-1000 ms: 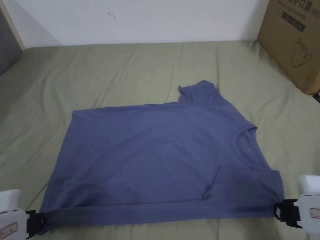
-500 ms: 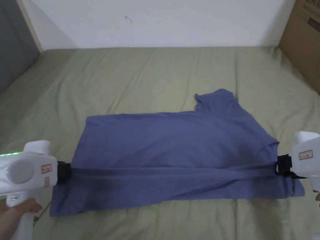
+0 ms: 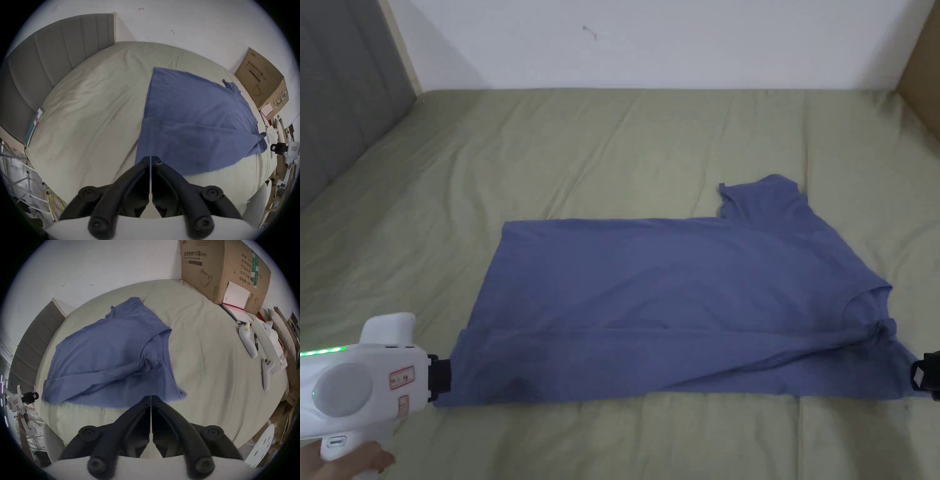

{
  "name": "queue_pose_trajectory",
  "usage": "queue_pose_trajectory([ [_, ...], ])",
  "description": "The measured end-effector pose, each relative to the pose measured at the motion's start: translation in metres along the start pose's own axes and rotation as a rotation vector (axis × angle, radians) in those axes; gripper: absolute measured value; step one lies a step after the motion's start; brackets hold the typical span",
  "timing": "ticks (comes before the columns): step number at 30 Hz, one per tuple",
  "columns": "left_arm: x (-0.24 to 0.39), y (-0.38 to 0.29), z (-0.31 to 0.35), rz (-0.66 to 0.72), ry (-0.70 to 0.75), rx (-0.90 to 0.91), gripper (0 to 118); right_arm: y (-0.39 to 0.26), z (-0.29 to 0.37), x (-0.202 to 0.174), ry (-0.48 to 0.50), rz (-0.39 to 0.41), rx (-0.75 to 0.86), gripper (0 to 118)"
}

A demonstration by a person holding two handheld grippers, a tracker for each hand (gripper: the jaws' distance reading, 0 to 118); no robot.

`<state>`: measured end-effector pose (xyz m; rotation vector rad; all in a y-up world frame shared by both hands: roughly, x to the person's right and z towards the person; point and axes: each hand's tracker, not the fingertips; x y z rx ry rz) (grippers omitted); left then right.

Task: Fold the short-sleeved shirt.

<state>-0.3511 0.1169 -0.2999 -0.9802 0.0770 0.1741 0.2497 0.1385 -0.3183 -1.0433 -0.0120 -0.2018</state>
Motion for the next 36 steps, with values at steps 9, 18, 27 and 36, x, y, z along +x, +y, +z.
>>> queue_pose_trajectory([
  [9,-0.007,-0.012,-0.054,0.069,0.027,-0.148,86,-0.039,-0.008,0.018,0.010,-0.074,-0.058,1],
  [18,0.006,0.003,-0.034,0.032,0.025,-0.096,7,-0.001,-0.040,0.022,-0.022,-0.106,-0.035,99],
  [27,0.004,0.007,-0.025,0.014,0.018,-0.104,7,0.018,-0.093,0.012,-0.099,-0.015,-0.073,15],
  [36,0.001,0.010,0.010,-0.021,0.000,-0.059,6,0.007,-0.006,0.027,0.003,-0.100,0.029,15],
])
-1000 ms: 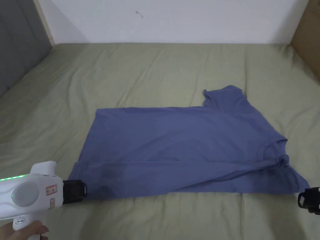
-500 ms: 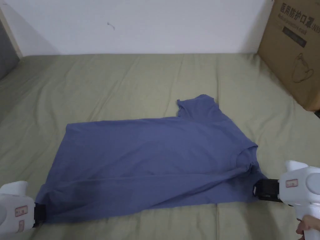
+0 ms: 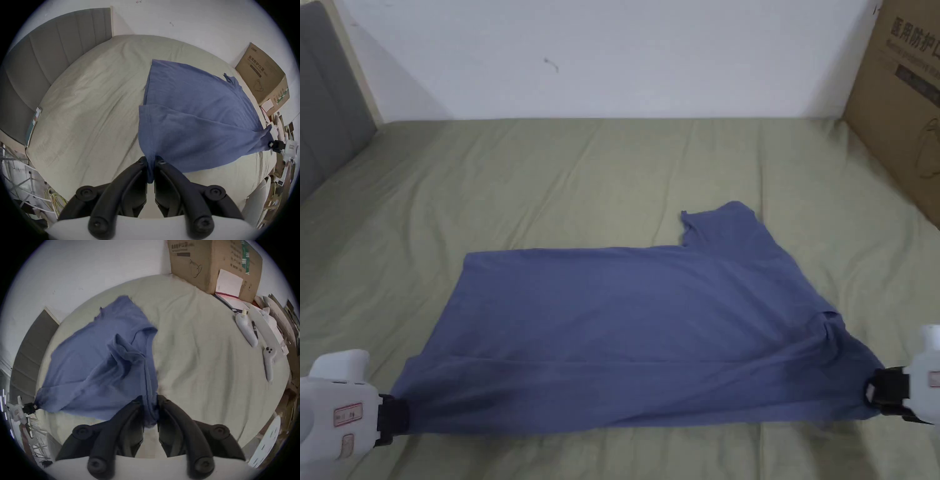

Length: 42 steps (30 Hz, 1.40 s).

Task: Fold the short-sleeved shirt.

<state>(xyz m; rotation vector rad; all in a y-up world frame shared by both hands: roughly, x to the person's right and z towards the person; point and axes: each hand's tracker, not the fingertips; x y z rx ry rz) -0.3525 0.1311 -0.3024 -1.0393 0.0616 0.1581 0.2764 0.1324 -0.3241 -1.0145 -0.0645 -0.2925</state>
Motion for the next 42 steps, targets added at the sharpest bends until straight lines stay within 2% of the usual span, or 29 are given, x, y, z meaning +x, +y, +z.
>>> queue_pose_trajectory([
  [4,-0.004,-0.013,0.013,-0.050,0.030,-0.016,6,-0.030,0.037,0.003,-0.017,0.036,0.009,15],
  [7,-0.009,-0.033,0.020,-0.074,0.037,-0.042,6,-0.065,0.041,0.015,-0.001,0.026,-0.064,15],
  [9,-0.012,-0.047,0.020,-0.075,0.042,-0.062,7,-0.088,0.034,0.020,-0.031,0.041,-0.115,15],
  [10,-0.013,-0.054,0.016,-0.076,0.031,-0.086,15,-0.098,0.028,0.023,-0.041,0.051,-0.136,15],
  [11,-0.014,-0.061,0.010,-0.081,0.028,-0.097,35,-0.106,0.023,0.024,-0.044,0.051,-0.145,18],
  [12,-0.014,-0.067,0.004,-0.081,0.026,-0.099,76,-0.113,0.019,0.026,-0.035,0.040,-0.148,39],
  [13,-0.013,-0.069,0.002,-0.085,0.047,-0.124,100,-0.116,0.019,0.025,-0.055,0.035,-0.154,65],
  [14,-0.010,-0.071,0.002,-0.082,0.075,-0.136,111,-0.117,0.021,0.024,-0.106,0.047,-0.139,90],
  [15,-0.011,-0.070,0.005,-0.077,0.063,-0.116,110,-0.116,0.024,0.024,-0.111,0.051,-0.123,101],
  [17,-0.010,-0.065,0.015,-0.045,0.016,-0.079,102,-0.107,0.035,0.023,-0.087,0.047,-0.101,101],
  [18,-0.014,-0.055,0.019,-0.012,-0.015,-0.042,82,-0.100,0.041,0.018,-0.089,0.052,-0.080,99],
  [19,-0.013,-0.049,0.023,0.004,-0.025,-0.029,54,-0.093,0.045,0.017,-0.087,0.063,-0.061,93],
  [20,-0.010,-0.041,0.027,0.020,-0.036,-0.002,23,-0.084,0.049,0.012,-0.077,0.084,-0.043,80],
  [21,-0.006,-0.033,0.031,0.029,-0.057,0.024,14,-0.075,0.052,0.006,-0.075,0.102,-0.014,39],
  [22,0.005,-0.028,0.037,0.041,-0.073,0.044,14,-0.068,0.054,0.000,-0.074,0.113,0.007,26],
  [23,0.011,-0.022,0.036,0.025,-0.077,0.050,6,-0.058,0.056,-0.008,-0.081,0.127,0.040,13],
  [24,0.018,-0.017,0.032,0.026,-0.075,0.050,6,-0.049,0.050,-0.014,-0.094,0.127,0.047,13],
  [25,0.024,-0.013,0.028,0.027,-0.082,0.059,3,-0.042,0.046,-0.019,-0.086,0.108,0.053,0],
  [28,0.038,-0.003,0.008,-0.008,-0.081,0.051,0,-0.024,0.025,-0.027,0.007,0.053,0.026,0],
  [33,0.057,0.015,-0.004,-0.058,-0.080,0.040,0,0.030,-0.012,-0.040,-0.007,0.070,0.037,0],
  [34,0.058,0.018,-0.007,-0.066,-0.077,0.036,0,0.042,-0.017,-0.041,0.001,0.069,0.054,2],
  [35,0.059,0.022,-0.010,-0.067,-0.074,0.035,0,0.059,-0.026,-0.039,0.011,0.071,0.058,18],
  [36,0.060,0.027,-0.014,-0.072,-0.070,0.033,0,0.079,-0.037,-0.041,0.012,0.066,0.047,65],
  [37,0.060,0.031,-0.018,-0.066,-0.069,0.026,0,0.094,-0.048,-0.042,0.015,0.065,0.029,100],
  [38,0.057,0.036,-0.025,-0.062,-0.066,0.019,0,0.108,-0.063,-0.042,0.015,0.078,0.008,114],
  [42,0.059,0.048,-0.040,-0.051,-0.056,-0.004,0,0.166,-0.128,-0.041,-0.039,0.056,-0.044,115],
])
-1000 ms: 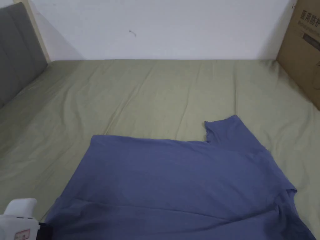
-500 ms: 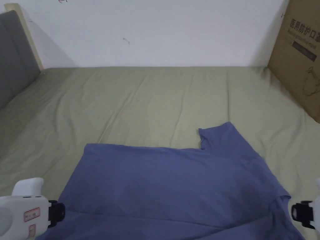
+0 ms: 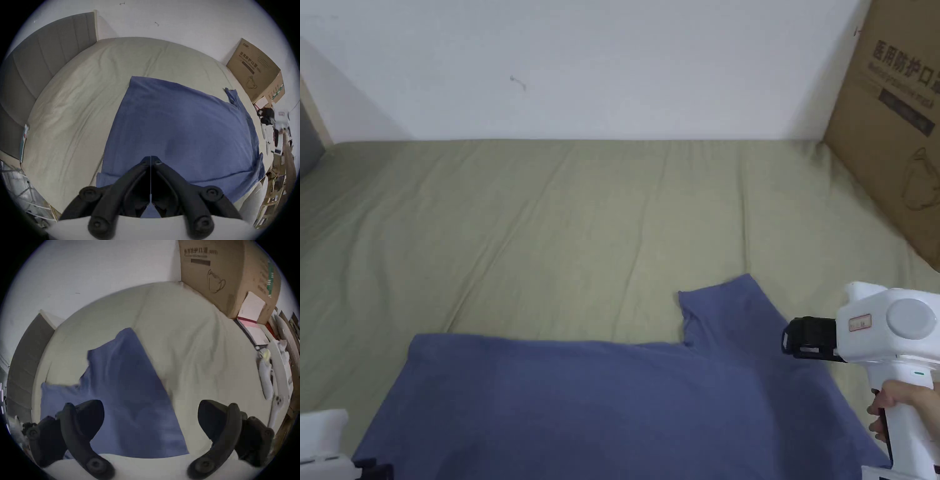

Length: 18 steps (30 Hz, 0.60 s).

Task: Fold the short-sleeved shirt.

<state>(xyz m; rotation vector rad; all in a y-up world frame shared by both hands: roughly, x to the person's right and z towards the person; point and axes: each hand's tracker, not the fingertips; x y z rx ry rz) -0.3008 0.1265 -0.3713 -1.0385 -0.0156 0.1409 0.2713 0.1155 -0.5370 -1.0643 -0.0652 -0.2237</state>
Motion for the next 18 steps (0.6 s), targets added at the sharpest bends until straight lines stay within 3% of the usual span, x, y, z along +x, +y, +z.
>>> queue_pose_trajectory([
  [2,0.000,0.004,-0.007,-0.002,0.010,-0.017,0,0.009,-0.029,-0.001,0.031,0.006,-0.055,112],
  [4,-0.003,0.007,-0.017,-0.003,0.017,-0.029,0,0.014,-0.059,-0.005,-0.026,0.045,-0.127,89],
  [6,-0.006,0.008,-0.024,0.007,0.023,-0.046,0,0.001,-0.079,-0.004,-0.126,0.107,-0.184,87],
  [7,-0.006,0.008,-0.025,0.010,0.021,-0.056,0,0.002,-0.072,-0.008,-0.081,0.097,-0.134,79],
  [8,-0.007,0.007,-0.026,0.008,0.023,-0.058,0,0.007,-0.062,-0.010,-0.086,0.081,-0.136,64],
  [9,-0.007,0.006,-0.027,-0.001,0.022,-0.058,0,0.011,-0.061,-0.005,-0.074,0.120,-0.135,35],
  [10,-0.007,0.007,-0.028,-0.010,0.021,-0.061,0,0.012,-0.058,-0.005,-0.055,0.169,-0.137,21],
  [11,-0.007,0.008,-0.028,-0.010,0.024,-0.062,0,0.019,-0.057,-0.001,-0.056,0.190,-0.136,15],
  [14,-0.010,0.012,-0.027,0.006,0.026,-0.049,0,0.010,-0.034,-0.014,0.012,0.081,-0.135,9],
  [18,-0.016,0.030,-0.028,0.005,0.021,-0.028,0,0.010,-0.025,-0.025,-0.036,0.179,-0.111,9],
])
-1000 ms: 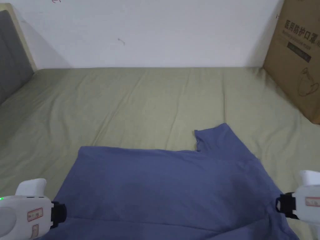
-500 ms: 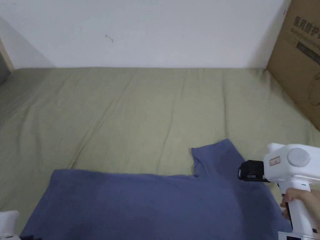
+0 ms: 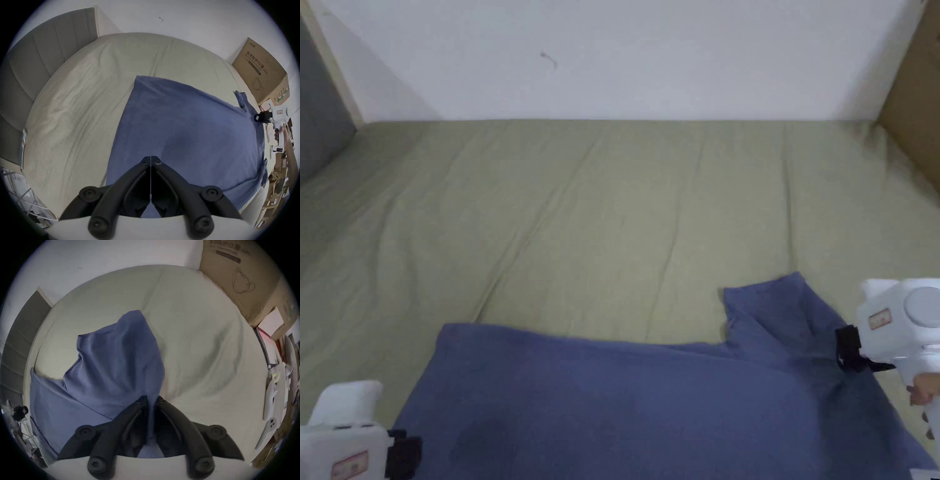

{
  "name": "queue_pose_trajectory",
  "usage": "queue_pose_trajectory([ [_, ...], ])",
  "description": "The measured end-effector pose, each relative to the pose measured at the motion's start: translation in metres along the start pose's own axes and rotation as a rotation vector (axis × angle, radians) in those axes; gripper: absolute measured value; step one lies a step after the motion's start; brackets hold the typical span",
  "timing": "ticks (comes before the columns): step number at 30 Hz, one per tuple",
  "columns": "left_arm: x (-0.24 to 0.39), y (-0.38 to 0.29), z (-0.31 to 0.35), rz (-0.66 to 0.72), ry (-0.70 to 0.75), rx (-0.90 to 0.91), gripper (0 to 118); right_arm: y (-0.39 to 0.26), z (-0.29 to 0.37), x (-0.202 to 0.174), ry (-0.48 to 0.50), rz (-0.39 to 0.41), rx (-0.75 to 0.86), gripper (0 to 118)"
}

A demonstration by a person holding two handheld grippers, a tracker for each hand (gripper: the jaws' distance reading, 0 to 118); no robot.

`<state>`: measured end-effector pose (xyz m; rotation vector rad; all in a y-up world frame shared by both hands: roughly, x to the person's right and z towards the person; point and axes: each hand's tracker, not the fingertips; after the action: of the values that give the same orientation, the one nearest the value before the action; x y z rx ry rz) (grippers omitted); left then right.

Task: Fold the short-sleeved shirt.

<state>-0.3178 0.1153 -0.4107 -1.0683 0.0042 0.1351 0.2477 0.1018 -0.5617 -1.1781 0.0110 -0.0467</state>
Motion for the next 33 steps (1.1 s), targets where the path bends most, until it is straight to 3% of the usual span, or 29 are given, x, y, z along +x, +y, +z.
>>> queue_pose_trajectory([
  [5,-0.004,0.051,-0.022,-0.018,-0.016,0.045,0,0.008,0.011,0.005,0.009,-0.040,0.022,9],
  [6,-0.005,0.065,-0.029,-0.004,-0.019,0.078,5,0.010,0.014,0.007,0.005,-0.046,0.027,9],
  [7,-0.006,0.078,-0.038,0.011,-0.007,0.084,21,0.010,0.012,0.011,0.021,-0.063,0.038,9],
  [8,-0.007,0.094,-0.048,0.012,-0.017,0.076,47,0.011,0.013,0.012,0.026,-0.073,0.038,9],
  [9,-0.009,0.111,-0.064,0.029,-0.039,0.045,87,0.012,0.013,0.013,0.029,-0.076,0.039,9],
  [10,-0.009,0.124,-0.078,0.041,-0.042,0.003,104,0.012,0.013,0.013,0.028,-0.075,0.041,9],
  [11,-0.009,0.135,-0.092,0.053,-0.033,-0.014,109,0.008,0.014,0.013,0.020,-0.076,0.044,9],
  [14,-0.003,0.155,-0.123,0.081,0.039,0.003,97,0.007,0.011,0.015,0.017,-0.088,0.041,9],
  [15,-0.002,0.158,-0.134,0.086,0.022,-0.008,76,0.005,0.008,0.020,0.018,-0.095,0.038,9],
  [17,0.003,0.152,-0.154,0.038,0.014,-0.123,64,0.005,0.006,0.021,0.014,-0.100,0.035,9],
  [18,0.003,0.148,-0.153,-0.048,0.150,-0.105,51,0.005,0.005,0.021,0.015,-0.106,0.031,9],
  [20,0.007,0.155,-0.138,-0.014,0.076,-0.065,1,0.003,0.009,0.021,0.020,-0.121,0.031,9],
  [25,0.014,0.153,-0.101,0.007,0.016,-0.061,2,-0.005,0.034,0.019,0.035,-0.129,0.066,9],
  [33,0.033,0.122,0.025,-0.116,0.009,0.083,2,-0.033,0.121,0.037,0.092,-0.147,0.175,8],
])
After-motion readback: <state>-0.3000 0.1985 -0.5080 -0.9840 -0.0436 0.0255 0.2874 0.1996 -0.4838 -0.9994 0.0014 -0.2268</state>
